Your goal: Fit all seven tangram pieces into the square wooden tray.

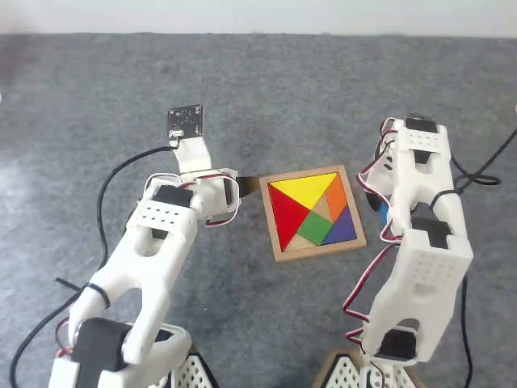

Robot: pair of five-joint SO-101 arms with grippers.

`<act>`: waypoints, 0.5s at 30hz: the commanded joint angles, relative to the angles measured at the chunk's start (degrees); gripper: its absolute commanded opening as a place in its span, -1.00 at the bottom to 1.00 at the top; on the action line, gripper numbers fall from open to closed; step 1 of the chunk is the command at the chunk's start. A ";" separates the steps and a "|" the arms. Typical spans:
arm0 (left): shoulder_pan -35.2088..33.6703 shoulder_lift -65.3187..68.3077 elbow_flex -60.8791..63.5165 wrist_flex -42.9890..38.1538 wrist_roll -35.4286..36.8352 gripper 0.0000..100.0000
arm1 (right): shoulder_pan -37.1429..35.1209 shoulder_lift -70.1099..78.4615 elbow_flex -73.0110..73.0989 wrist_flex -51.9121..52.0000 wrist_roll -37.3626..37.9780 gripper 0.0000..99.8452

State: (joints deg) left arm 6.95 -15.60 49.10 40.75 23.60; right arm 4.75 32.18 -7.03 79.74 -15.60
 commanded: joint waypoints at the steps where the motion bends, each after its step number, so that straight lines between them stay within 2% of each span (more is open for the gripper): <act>1: 0.18 -2.11 -1.27 0.00 -0.44 -0.37 | -1.54 -0.13 -1.67 -0.75 -0.88 -0.76; 11: 0.18 -2.11 -1.27 0.00 -0.44 -0.37 | -1.54 -0.75 -1.93 1.63 -0.44 -0.76; 15: 0.18 -2.11 -1.27 -0.09 -0.44 -0.37 | -1.63 -3.56 -2.02 3.03 3.16 -0.76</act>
State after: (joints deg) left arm 6.95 -15.60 49.10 40.75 23.60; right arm 4.75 32.18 -7.03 81.49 -14.81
